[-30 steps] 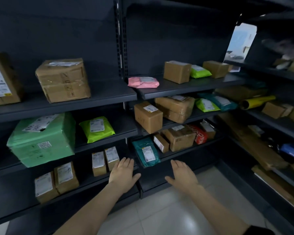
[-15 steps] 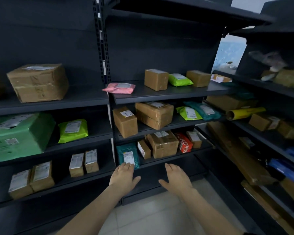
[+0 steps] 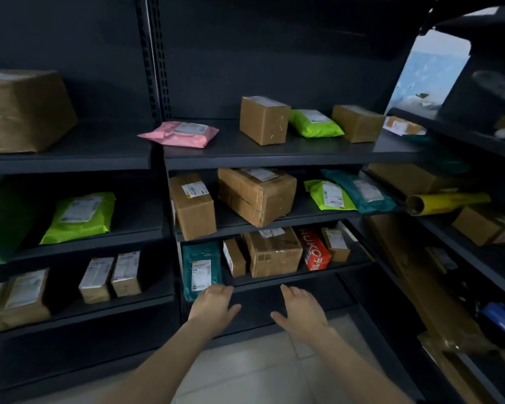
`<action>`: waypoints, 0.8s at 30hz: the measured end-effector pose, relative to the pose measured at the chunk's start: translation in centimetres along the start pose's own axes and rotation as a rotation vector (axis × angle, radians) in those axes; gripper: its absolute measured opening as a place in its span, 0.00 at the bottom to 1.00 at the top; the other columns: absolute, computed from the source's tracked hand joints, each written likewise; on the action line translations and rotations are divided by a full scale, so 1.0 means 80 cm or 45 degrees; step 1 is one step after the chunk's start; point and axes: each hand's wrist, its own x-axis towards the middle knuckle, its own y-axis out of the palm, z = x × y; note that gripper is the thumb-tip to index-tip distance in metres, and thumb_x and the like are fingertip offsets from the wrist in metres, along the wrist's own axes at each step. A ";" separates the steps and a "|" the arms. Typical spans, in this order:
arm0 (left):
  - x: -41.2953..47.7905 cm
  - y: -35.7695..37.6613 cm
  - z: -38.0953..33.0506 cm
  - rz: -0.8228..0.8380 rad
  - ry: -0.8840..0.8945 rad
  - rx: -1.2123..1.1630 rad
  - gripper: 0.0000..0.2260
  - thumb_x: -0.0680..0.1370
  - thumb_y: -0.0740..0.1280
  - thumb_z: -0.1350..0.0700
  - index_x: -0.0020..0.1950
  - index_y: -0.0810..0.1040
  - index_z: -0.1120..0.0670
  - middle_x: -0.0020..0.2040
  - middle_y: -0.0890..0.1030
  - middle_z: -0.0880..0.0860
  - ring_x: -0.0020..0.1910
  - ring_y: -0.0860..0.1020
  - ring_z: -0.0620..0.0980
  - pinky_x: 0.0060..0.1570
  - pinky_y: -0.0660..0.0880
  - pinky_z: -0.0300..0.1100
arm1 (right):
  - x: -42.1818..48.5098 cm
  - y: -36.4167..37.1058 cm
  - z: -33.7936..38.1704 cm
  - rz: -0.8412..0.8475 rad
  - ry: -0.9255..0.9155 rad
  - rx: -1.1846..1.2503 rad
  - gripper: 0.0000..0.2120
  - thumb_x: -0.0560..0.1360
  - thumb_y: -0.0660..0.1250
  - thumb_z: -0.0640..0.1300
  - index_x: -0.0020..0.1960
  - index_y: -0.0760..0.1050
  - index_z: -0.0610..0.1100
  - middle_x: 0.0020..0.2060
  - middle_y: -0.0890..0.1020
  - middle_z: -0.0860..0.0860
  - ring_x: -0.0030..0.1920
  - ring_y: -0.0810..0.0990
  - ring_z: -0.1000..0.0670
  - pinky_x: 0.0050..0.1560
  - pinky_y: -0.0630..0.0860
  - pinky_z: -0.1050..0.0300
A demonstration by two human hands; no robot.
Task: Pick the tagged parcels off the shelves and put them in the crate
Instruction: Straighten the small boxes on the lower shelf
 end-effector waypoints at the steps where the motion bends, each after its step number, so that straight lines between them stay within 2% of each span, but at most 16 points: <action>1: 0.012 0.004 -0.002 0.018 -0.013 0.011 0.22 0.79 0.58 0.44 0.68 0.68 0.54 0.67 0.71 0.54 0.67 0.68 0.53 0.66 0.67 0.45 | 0.010 0.000 -0.008 0.005 -0.003 0.006 0.34 0.77 0.59 0.58 0.75 0.54 0.42 0.69 0.68 0.45 0.69 0.66 0.45 0.70 0.60 0.54; 8: 0.075 0.019 -0.010 0.079 -0.106 0.006 0.23 0.79 0.58 0.43 0.70 0.66 0.53 0.68 0.71 0.53 0.67 0.68 0.51 0.66 0.66 0.43 | 0.083 0.004 -0.055 0.090 -0.029 0.025 0.33 0.77 0.59 0.57 0.75 0.54 0.43 0.70 0.67 0.45 0.69 0.65 0.46 0.70 0.61 0.54; 16: 0.144 0.085 0.032 0.051 -0.323 -0.056 0.25 0.79 0.58 0.43 0.74 0.62 0.52 0.72 0.67 0.50 0.71 0.64 0.49 0.70 0.62 0.42 | 0.212 0.071 -0.062 0.251 -0.246 0.066 0.33 0.77 0.58 0.58 0.76 0.53 0.44 0.71 0.65 0.47 0.70 0.64 0.47 0.69 0.64 0.54; 20: 0.188 0.152 0.067 -0.014 -0.415 -0.045 0.26 0.79 0.57 0.43 0.75 0.60 0.53 0.73 0.65 0.51 0.73 0.62 0.49 0.71 0.61 0.42 | 0.272 0.146 -0.060 0.210 -0.340 0.126 0.31 0.78 0.57 0.57 0.75 0.54 0.44 0.70 0.66 0.47 0.69 0.65 0.47 0.68 0.65 0.55; 24: 0.230 0.214 0.110 -0.162 -0.479 -0.003 0.27 0.79 0.56 0.43 0.75 0.59 0.54 0.74 0.64 0.52 0.73 0.61 0.49 0.70 0.63 0.44 | 0.319 0.218 -0.052 0.047 -0.404 0.169 0.30 0.79 0.56 0.56 0.75 0.54 0.43 0.72 0.64 0.47 0.70 0.63 0.46 0.68 0.64 0.54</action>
